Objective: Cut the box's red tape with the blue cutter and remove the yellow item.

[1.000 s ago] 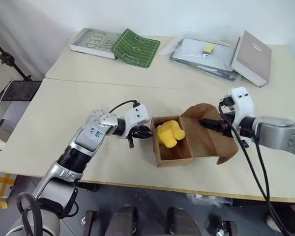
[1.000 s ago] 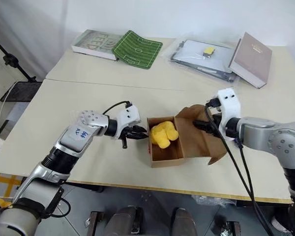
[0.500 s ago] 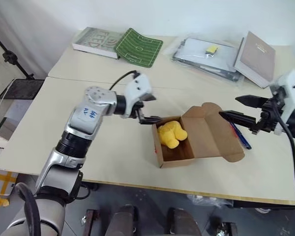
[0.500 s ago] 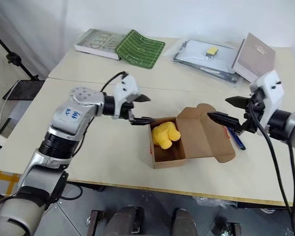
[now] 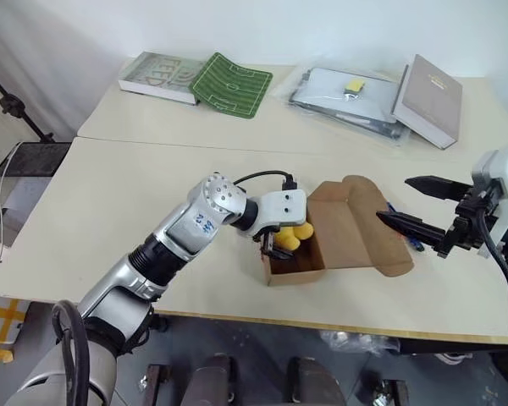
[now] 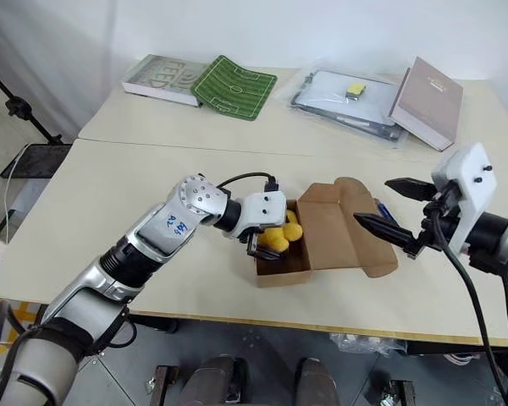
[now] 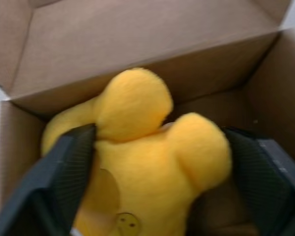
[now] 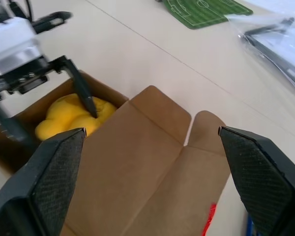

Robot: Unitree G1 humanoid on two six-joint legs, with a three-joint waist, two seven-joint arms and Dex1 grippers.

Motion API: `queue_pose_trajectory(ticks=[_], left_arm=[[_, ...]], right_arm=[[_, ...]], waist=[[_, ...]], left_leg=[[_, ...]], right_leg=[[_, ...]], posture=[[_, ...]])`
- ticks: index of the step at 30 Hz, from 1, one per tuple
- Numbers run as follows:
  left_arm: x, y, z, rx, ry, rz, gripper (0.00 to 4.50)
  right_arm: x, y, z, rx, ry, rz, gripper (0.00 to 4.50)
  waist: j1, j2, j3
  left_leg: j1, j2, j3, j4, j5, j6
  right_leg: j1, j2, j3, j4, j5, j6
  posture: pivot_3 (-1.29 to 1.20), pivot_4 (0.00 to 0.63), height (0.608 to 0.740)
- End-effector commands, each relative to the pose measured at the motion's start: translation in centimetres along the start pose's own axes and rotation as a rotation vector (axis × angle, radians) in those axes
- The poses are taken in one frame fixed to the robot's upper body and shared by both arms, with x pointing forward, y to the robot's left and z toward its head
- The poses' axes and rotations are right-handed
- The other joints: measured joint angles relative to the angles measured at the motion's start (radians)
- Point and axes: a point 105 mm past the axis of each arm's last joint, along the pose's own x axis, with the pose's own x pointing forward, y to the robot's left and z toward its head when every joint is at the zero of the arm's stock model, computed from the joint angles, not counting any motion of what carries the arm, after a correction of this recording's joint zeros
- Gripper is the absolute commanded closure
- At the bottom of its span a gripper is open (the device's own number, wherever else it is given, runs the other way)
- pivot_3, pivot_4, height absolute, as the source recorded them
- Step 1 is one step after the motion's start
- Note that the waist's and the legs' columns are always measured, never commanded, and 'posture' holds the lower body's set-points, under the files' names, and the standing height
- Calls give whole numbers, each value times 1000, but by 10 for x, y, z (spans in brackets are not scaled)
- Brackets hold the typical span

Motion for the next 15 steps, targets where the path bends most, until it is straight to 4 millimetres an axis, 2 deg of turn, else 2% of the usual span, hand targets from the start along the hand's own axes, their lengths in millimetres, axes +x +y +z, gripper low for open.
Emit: queue_pose_trajectory(ticks=[1, 5, 8, 11, 12, 15], left_arm=[[-6, 5, 6, 30, -13, 5, 1517], [-14, 8, 17, 23, -73, 15, 2613], [-24, 18, 25, 42, -109, 78, 3457], [-34, 23, 35, 49, -160, 121, 4266], [-36, 24, 38, 50, -173, 131, 4458], [-53, 35, 58, 22, -290, 225, 4458]], right_arm=[[-7, 5, 11, -62, -45, 0, 0], [-11, 10, 11, -69, -95, 23, 0], [-14, 17, 6, -90, -117, 65, 0], [-14, 16, 5, -108, -122, 68, 0], [-13, 15, 5, -112, -120, 70, 0], [-12, 12, 6, -125, -118, 75, 0]], waist=[[-1, 0, 0], [-1, 0, 0], [0, 0, 0], [0, 0, 0], [-1, 0, 0], [-1, 0, 0]], left_leg=[[0, 0, 0, 0, 0, 0], [1, 0, 1, 0, 0, 0], [1, 0, 1, 0, 0, 0], [1, 0, 2, 0, 0, 0], [2, 0, 2, 0, 0, 0], [2, 0, 2, 0, 0, 0]], right_leg=[[0, 0, 0, 0, 0, 0], [0, 0, 1, 1, 0, 0], [0, 0, 2, 1, 0, 0], [0, 0, 2, 2, 0, 0], [0, 0, 2, 2, 0, 0], [0, 0, 3, 2, 0, 0]], posture=[[0, 150, 740], [0, 150, 740], [0, 150, 740], [0, 150, 740], [0, 150, 740], [0, 150, 740]])
